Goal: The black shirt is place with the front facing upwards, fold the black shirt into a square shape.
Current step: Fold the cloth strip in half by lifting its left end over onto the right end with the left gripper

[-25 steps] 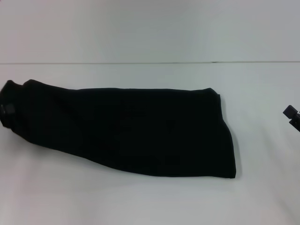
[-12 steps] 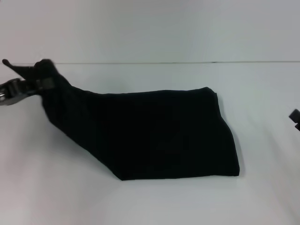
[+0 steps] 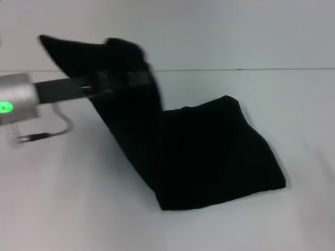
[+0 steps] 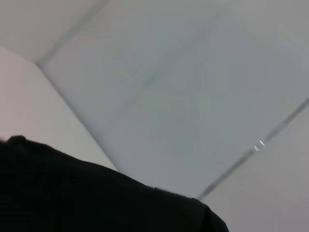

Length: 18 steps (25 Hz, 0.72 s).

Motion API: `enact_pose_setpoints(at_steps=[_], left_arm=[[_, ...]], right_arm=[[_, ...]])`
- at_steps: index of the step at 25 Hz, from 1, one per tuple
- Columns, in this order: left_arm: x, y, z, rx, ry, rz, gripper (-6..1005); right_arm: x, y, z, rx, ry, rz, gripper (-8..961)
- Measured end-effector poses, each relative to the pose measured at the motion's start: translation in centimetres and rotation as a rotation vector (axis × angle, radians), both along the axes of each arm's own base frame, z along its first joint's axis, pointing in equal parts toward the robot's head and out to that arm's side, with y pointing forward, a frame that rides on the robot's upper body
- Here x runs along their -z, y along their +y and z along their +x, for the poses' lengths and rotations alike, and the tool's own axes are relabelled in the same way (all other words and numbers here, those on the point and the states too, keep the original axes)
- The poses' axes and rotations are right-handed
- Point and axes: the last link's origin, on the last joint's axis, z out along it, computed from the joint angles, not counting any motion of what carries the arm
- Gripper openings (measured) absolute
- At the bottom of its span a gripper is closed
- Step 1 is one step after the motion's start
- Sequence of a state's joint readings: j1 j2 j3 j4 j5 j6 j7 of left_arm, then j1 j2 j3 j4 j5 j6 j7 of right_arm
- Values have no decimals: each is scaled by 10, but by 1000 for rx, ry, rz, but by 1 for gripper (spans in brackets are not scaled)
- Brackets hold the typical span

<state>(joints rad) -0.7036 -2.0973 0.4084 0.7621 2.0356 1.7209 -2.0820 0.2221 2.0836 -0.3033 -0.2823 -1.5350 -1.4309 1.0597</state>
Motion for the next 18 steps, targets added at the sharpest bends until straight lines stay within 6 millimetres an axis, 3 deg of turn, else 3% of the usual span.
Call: enact_pose_setpoints(at_steps=[7, 12, 18], left_arm=[[72, 5, 51, 126, 39, -103, 95], [120, 9, 61, 118, 47, -74, 94], [151, 16, 63, 62, 64, 18, 130]], right_arm=[[1, -7, 4, 16, -6, 5, 776], [4, -10, 5, 20, -14, -1, 776], [7, -9, 4, 15, -20, -23, 776]])
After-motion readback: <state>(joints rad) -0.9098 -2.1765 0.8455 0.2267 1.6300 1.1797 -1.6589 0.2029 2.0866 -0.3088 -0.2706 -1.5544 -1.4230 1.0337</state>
